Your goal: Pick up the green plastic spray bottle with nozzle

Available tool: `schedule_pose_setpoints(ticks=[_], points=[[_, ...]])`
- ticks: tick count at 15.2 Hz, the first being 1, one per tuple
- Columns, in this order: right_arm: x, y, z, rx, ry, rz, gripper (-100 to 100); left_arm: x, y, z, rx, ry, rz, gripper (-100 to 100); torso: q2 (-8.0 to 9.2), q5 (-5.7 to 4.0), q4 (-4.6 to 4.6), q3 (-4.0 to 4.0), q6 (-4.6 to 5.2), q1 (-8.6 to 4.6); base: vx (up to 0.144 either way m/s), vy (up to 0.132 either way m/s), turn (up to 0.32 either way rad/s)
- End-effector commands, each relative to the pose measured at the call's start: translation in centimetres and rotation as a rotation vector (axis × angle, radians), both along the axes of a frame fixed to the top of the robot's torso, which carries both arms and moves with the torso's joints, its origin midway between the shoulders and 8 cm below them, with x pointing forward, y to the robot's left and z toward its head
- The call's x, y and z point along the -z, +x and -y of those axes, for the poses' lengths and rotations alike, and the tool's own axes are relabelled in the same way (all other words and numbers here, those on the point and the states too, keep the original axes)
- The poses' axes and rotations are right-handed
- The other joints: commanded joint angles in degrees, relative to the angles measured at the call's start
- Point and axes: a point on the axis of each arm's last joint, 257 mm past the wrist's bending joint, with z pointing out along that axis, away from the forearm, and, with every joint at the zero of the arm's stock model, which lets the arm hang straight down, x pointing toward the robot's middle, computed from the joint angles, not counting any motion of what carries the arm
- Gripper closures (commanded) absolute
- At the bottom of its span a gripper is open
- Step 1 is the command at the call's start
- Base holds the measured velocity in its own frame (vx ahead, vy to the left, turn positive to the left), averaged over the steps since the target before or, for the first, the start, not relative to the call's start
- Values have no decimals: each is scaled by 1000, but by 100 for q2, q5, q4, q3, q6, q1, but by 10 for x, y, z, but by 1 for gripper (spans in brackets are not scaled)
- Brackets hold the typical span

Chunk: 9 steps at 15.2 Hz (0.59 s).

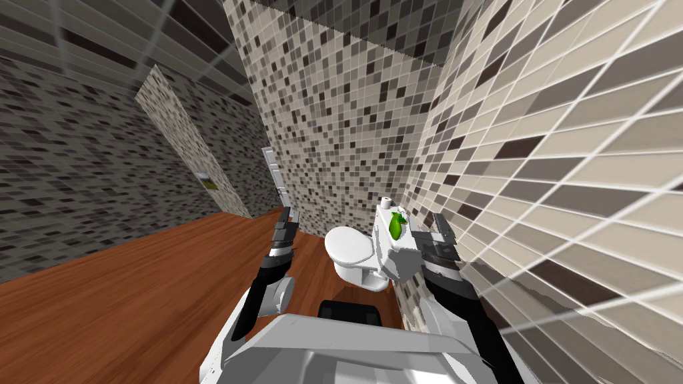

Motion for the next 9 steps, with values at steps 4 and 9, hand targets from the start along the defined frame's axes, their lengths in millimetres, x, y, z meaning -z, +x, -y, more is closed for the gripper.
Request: schedule_pose_setpoints(ticks=[4, 9], points=[[7, 5, -10, -51, -54, -27, -100, 0, 0, 0, 0, 0, 0, 0, 4, 1, 1, 2, 0, 4, -11, 15, -2], [27, 15, -25, -129, -115, -83, -100, 0, 0, 0, 0, 0, 0, 0, 8, 3, 2, 5, 0, 13, -19, 33, 0]])
